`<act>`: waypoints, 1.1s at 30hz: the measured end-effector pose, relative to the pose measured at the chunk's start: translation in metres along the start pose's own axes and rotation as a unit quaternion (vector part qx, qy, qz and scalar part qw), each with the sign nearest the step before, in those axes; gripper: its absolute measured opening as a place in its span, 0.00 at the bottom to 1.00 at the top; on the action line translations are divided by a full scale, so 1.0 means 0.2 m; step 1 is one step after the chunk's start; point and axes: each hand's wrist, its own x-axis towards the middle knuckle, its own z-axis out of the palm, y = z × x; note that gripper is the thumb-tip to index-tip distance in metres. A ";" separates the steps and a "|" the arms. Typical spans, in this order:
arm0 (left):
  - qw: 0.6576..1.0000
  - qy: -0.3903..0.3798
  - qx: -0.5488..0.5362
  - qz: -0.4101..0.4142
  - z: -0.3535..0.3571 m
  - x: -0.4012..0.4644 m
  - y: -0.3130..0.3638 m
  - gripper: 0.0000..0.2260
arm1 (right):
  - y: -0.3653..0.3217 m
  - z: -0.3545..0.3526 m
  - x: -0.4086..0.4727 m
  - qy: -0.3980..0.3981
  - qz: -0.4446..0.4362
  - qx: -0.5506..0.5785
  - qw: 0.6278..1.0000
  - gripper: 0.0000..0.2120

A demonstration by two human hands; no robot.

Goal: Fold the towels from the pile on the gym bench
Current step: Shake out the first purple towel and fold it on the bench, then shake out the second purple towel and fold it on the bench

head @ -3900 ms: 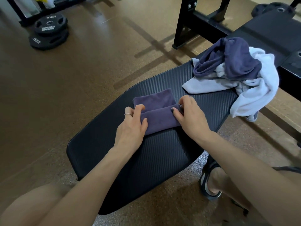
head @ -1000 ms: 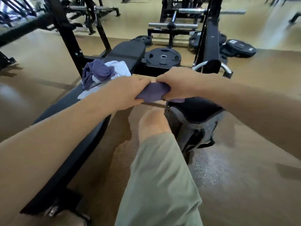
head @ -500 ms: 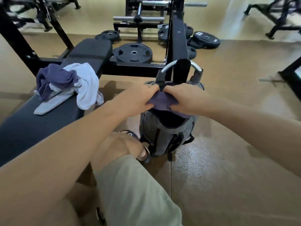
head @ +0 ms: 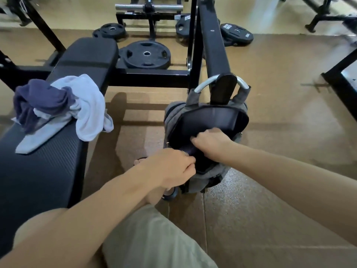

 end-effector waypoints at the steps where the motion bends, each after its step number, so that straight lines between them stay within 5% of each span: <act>1: 1.000 0.001 -0.006 -0.002 -0.01 0.01 -0.01 0.19 | -0.02 0.01 0.02 -0.007 0.001 -0.007 1.000 0.15; 8: 0.998 0.005 -0.051 -0.022 -0.03 0.00 0.00 0.17 | -0.12 0.15 0.16 -0.117 -0.008 -0.022 0.993 0.16; 14: 0.997 0.037 -0.058 -0.026 -0.05 -0.07 -0.13 0.19 | -0.06 0.03 0.10 -0.158 0.042 0.099 0.982 0.21; 18: 0.992 0.063 -0.093 -0.059 -0.06 -0.15 -0.27 0.24 | 0.03 -0.23 0.05 -0.107 0.051 0.171 0.978 0.13; 25: 0.941 0.069 -0.103 -0.316 -0.07 -0.56 -0.64 0.15 | -0.25 -0.69 0.25 0.089 -0.001 0.182 0.979 0.04; 33: 0.829 0.070 -0.147 -0.535 0.08 -1.05 -0.93 0.23 | -0.76 -0.72 0.92 0.081 -0.062 0.327 0.939 0.18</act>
